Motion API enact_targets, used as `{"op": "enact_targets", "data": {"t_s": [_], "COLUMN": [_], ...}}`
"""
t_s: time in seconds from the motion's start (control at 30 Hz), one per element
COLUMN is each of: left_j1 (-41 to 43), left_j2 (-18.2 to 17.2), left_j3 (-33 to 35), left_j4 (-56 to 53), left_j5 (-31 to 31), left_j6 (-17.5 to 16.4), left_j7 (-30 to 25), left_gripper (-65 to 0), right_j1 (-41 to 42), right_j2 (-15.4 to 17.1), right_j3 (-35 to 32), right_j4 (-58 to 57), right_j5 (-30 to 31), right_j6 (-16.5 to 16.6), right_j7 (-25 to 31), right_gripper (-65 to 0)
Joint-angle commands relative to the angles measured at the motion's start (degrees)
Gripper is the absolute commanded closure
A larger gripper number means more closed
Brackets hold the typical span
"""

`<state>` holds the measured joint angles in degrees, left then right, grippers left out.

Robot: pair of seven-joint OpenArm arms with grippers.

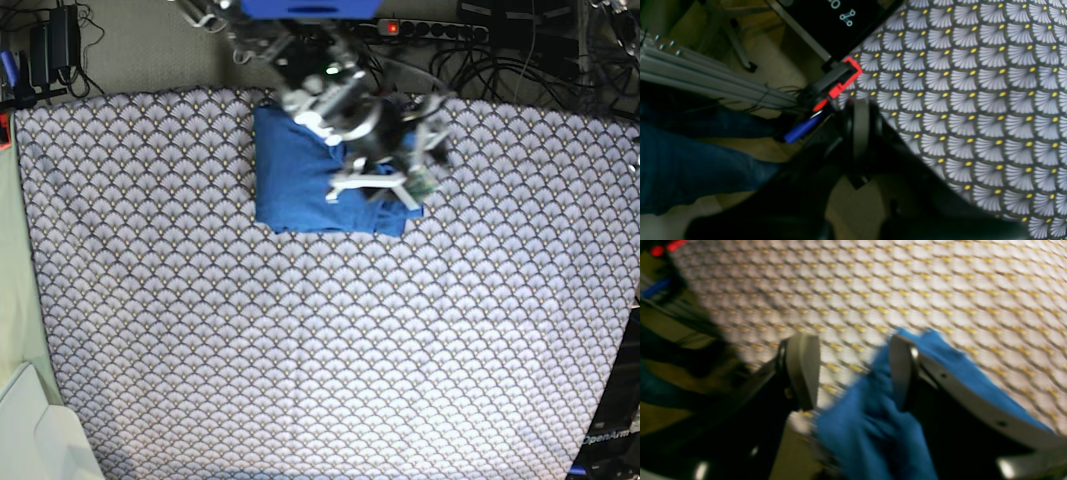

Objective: Fold the T-shirt properly
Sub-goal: 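Press the folded stack with the right gripper, then release and raise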

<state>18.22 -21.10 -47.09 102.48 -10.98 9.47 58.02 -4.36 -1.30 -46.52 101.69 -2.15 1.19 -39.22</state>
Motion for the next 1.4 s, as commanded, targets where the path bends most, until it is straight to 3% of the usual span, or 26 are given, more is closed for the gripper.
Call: {"op": "enact_targets", "data": {"t_s": [0.0,0.2,0.3,0.47,0.57,0.7,1.0,1.27,1.37], "left_j1": [-0.4,-0.4,-0.4,-0.4,-0.4,-0.4,-0.4,0.1,0.1], "left_j2": [-1.3,-1.3,-1.2,-1.0,-0.2,-0.1,-0.1,-0.5,-0.5], "left_j3": [-0.3,2.3,3.1,3.9,3.7,3.7,3.7,3.5,3.5], "left_j4": [0.9,0.9,0.9,0.9,0.9,0.9,0.9,0.9,0.9], "left_j5": [0.3,0.3,0.3,0.3,0.7,0.6,0.6,0.8,0.8], "left_j6": [0.4,0.4,0.4,0.4,0.4,0.4,0.4,0.4,0.4], "left_j7": [-1.1,-1.1,-1.1,-1.1,-1.1,-1.1,-1.1,-1.1,-1.1], "left_gripper": [-0.1,-0.1,-0.1,-0.1,-0.1,-0.1,-0.1,-0.1,-0.1], "right_j1": [0.5,-3.5,-4.2,-5.8,-7.4,-9.5,-9.5,-5.0,-4.4], "right_j2": [-0.1,3.6,4.5,4.5,4.0,1.8,2.1,3.1,3.5], "right_j3": [1.1,12.2,15.8,17.4,17.2,16.7,5.2,-9.7,-11.0], "right_j4": [1.2,1.2,1.3,1.3,1.3,1.0,0.1,-0.6,1.1], "right_j5": [-0.2,0.0,0.1,0.1,0.2,0.0,0.0,0.1,0.0], "right_j6": [-0.4,-0.4,-0.4,-0.4,-0.4,-0.4,-0.2,0.0,0.0], "right_j7": [1.3,1.8,1.9,1.8,1.9,1.9,0.8,-8.5,-9.4], "right_gripper": [-30.1,-28.5,-22.4,-6.9,-0.8,0.0,0.0,0.0,0.0]}}
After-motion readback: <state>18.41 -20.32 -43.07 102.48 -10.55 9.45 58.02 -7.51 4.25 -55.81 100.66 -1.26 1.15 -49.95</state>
